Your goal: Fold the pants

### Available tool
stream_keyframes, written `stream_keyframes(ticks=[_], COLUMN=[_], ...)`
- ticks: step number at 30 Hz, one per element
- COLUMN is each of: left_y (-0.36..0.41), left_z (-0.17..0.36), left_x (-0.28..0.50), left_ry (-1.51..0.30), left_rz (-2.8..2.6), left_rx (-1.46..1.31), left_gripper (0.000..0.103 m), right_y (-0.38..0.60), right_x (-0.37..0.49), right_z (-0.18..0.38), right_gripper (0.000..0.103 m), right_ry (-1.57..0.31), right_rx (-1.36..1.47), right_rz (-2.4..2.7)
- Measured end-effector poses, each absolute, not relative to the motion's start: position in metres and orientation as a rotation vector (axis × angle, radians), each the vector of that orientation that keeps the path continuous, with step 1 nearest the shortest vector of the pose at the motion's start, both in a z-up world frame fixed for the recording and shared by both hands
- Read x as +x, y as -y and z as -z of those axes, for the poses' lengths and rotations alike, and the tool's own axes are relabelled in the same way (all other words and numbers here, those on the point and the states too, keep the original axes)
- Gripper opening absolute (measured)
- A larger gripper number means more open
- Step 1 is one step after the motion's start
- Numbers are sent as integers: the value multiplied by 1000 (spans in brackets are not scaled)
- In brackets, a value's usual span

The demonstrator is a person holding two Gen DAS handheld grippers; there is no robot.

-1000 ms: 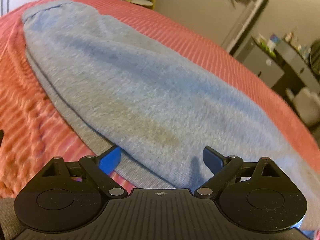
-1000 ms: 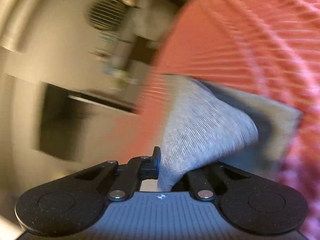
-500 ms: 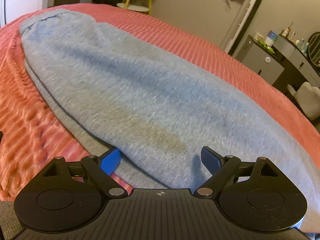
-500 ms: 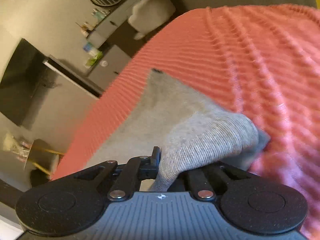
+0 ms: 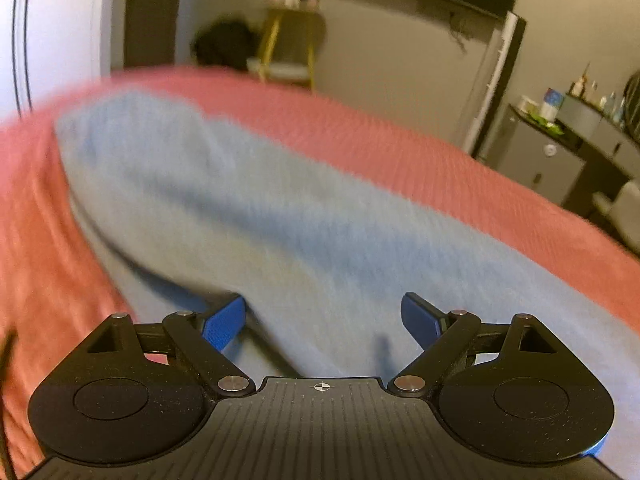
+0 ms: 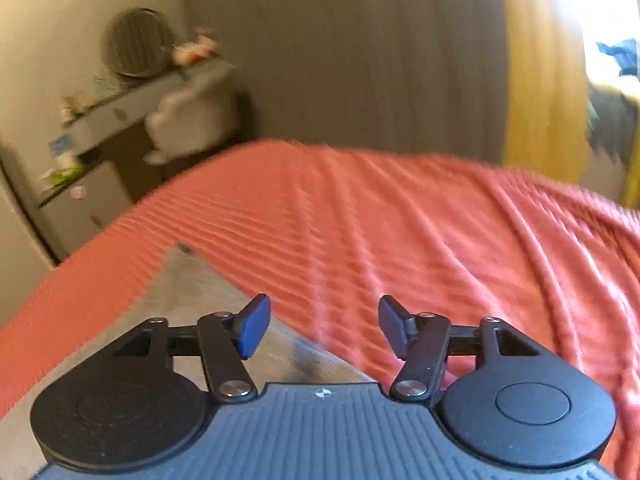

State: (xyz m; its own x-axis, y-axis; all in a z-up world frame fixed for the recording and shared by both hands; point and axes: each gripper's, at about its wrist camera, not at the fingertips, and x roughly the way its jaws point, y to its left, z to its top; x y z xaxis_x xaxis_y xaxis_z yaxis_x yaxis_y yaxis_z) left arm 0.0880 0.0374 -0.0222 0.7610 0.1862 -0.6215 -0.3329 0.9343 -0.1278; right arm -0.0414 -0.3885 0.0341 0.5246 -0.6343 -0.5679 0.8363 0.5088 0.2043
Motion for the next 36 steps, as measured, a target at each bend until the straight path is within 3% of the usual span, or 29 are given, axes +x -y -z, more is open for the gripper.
stream_keyframes(ticks=[3,6,10,14,18,24,30,36], left_y=[-14,8,11,-4,-36,-82,-109,-156], left_z=[13,13,24,48,60,58,35,30], left_x=[103,121,138,161,176,174,148,130], left_ry=[-535,-479,-497,-596,-649,-660,-611,-682], left_rz=[-316,-243,-119,-152,-310,-729,-753,-880], left_rx=[-15,115,37,18,-38,-46,-210,-282], left_gripper=[91,88,91,89,95,94,91,91], right_y=[367,351,344,341,341,343,342,342], right_x=[-19,8,31,36,42,43,41,42], right_z=[-32,-15,14,18,23,23,21,22], right_gripper=[79,80,81,90,95,96,97,97], right_ry=[-502,-634,-799,-805,-806,-805,-804,-802], right_rx=[396,429,450,414,392,404,401,408], right_rz=[708,442,366,381,386,380,375,372])
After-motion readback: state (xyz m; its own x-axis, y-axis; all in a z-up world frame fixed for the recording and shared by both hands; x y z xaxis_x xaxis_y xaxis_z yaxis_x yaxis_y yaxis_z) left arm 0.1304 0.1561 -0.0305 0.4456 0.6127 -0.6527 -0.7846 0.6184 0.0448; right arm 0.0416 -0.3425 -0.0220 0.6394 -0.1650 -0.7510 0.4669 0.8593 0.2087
